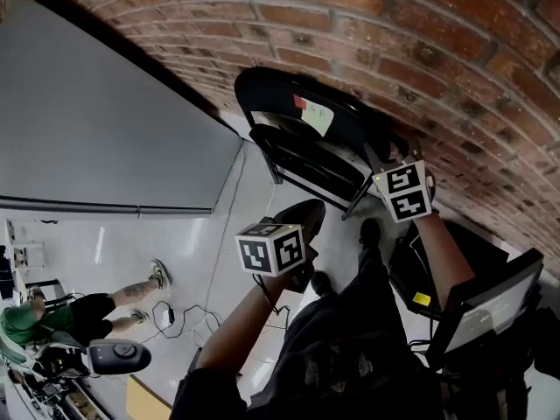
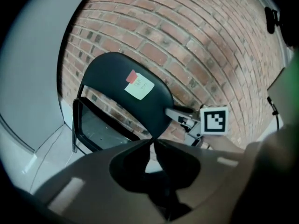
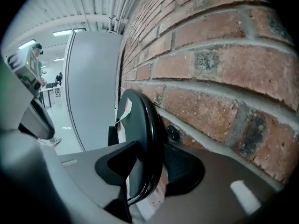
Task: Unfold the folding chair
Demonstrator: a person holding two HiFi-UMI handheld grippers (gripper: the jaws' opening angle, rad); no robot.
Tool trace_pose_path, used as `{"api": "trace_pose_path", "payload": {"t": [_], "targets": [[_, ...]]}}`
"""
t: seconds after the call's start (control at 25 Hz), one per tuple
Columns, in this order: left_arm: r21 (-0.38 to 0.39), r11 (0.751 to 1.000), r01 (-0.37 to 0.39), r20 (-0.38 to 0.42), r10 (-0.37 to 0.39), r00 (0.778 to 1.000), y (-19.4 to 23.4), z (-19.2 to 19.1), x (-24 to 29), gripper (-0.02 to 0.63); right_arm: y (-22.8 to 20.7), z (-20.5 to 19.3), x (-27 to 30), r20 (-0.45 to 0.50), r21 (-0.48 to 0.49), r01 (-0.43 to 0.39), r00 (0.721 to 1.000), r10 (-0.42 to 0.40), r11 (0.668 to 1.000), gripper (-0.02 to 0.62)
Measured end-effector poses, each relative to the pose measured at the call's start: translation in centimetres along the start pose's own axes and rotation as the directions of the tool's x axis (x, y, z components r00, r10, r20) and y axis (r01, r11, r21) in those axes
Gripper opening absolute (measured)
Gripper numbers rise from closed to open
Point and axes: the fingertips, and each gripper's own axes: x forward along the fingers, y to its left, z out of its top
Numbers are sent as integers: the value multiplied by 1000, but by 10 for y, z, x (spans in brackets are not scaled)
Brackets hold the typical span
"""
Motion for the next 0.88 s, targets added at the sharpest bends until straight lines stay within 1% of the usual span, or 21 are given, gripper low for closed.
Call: {"api": "trace_pose_path", "payload": {"t": [0.08, 0.12, 0.2, 0.28, 0.32, 0.36, 0.48, 0.52, 0.64, 0.88], "targets": [[8, 1000, -15, -32, 16, 999, 6, 1, 24, 73, 0, 0, 0, 10, 4, -7, 1000, 7, 1000, 178], [-11, 1000, -20, -53, 19, 998, 10, 0, 36, 86, -1, 0, 0, 15, 7, -10, 1000, 10, 1000, 178], [-93, 995, -28, -97, 19, 995, 23, -3, 62, 108, 0, 0, 0, 27, 14, -21, 999, 20, 1000, 178], [-180, 982, -52, -138, 27, 990, 39, -6, 88, 181, 0, 0, 1, 37, 23, -34, 999, 33, 999, 178], [-209, 976, -68, -158, 35, 987, 47, -7, 101, 229, 0, -1, 2, 40, 28, -40, 998, 39, 999, 178], [-227, 970, -87, -176, 47, 983, 55, -9, 113, 280, 0, -1, 2, 43, 33, -46, 998, 45, 998, 176], [-242, 957, -158, -208, 108, 972, 76, -12, 145, 383, 0, -1, 1, 55, 42, -63, 997, 61, 997, 178], [-251, 951, -180, -215, 126, 968, 82, -12, 154, 407, -1, -1, 1, 59, 44, -70, 996, 67, 997, 176], [-297, 930, -218, -233, 151, 961, 95, -13, 178, 437, 0, -1, 1, 62, 46, -92, 994, 89, 995, 176], [-347, 898, -271, -274, 179, 945, 103, -14, 209, 439, 0, 1, 2, 63, -4, -124, 990, 124, 992, 173]]}}
